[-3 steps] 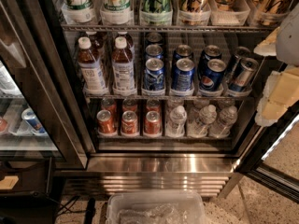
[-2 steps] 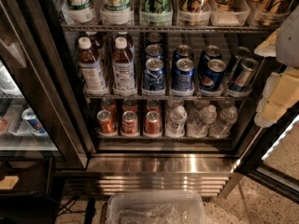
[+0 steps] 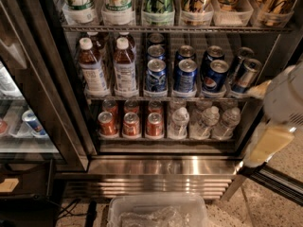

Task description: Pick water bottle from bottom shelf of fridge

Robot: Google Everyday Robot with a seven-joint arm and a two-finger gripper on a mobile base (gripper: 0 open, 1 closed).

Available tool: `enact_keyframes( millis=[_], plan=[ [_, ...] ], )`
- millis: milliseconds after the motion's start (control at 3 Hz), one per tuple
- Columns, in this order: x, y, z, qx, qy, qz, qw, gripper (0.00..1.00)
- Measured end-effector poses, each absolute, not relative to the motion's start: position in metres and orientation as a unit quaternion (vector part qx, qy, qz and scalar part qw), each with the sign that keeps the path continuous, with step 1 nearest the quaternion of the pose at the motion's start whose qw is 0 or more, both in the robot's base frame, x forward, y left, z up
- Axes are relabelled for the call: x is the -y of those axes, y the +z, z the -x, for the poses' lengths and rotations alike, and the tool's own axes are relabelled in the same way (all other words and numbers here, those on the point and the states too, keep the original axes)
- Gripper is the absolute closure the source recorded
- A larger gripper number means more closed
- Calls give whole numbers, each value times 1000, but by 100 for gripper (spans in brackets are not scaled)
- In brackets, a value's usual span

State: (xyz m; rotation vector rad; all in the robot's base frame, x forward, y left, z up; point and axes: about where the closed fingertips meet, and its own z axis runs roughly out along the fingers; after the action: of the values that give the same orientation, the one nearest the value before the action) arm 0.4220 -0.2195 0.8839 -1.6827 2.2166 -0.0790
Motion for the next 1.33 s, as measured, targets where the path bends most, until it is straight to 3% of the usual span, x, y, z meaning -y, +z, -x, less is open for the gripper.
enact_keyframes(
  millis=[667, 1333],
  plan=[
    [229, 795, -428, -756, 1, 614, 228, 0],
    [235, 779, -427, -760, -10, 601, 247, 0]
  ],
)
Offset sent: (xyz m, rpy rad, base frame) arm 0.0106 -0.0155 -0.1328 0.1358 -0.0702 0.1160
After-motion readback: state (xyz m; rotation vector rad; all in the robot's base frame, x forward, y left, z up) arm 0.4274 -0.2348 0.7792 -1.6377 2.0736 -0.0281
